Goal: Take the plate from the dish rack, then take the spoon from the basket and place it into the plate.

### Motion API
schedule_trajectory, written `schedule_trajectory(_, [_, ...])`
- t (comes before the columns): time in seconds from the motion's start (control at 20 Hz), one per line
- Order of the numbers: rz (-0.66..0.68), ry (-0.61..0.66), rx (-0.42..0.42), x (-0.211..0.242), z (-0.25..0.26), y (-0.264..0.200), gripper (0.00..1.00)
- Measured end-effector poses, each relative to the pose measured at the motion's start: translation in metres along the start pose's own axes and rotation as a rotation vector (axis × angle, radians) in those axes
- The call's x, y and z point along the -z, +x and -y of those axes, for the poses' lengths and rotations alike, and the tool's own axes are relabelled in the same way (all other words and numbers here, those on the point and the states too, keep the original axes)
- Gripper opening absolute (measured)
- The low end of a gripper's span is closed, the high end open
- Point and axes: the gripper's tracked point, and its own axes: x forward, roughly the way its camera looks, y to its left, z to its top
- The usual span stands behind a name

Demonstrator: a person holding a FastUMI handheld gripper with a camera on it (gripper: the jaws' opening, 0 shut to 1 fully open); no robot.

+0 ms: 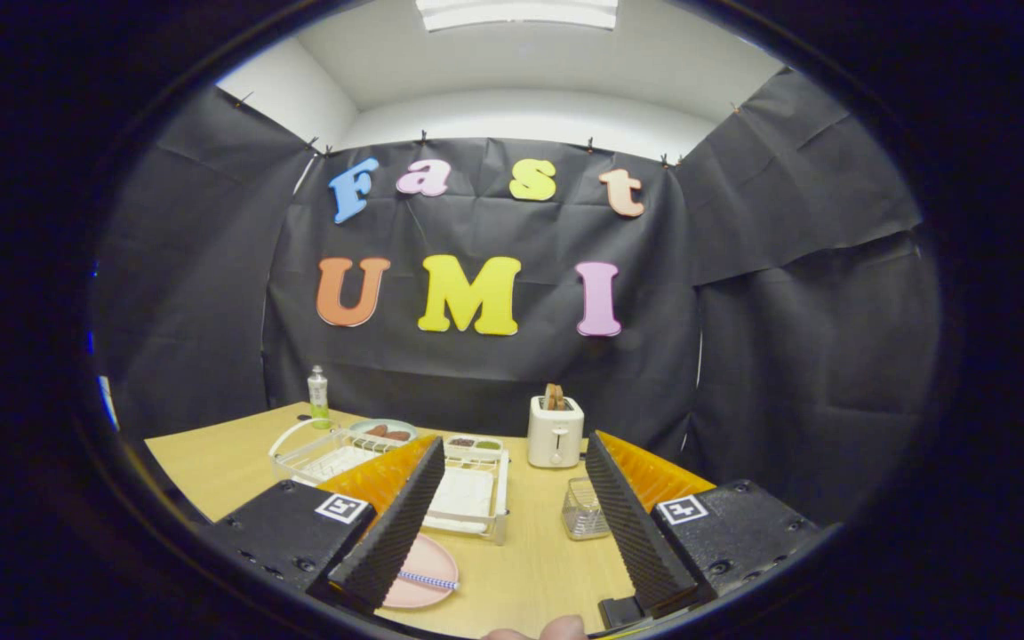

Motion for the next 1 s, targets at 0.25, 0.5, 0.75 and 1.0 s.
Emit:
schedule_trajectory(0.25, [-0.004,0.020,0.006,0.004,0.001,0.006,1.00])
schedule_trajectory(0.5, [-0.010,-0.003,0.009,0.001,0.000,0.008,1.00])
schedule_trajectory(0.75, [-0.006,-0.002,0.007,0.001,0.001,0.005,1.00])
schedule_trajectory(1.0, [0.021,0.013,0.016,-0.006,0.008,0.003,1.00])
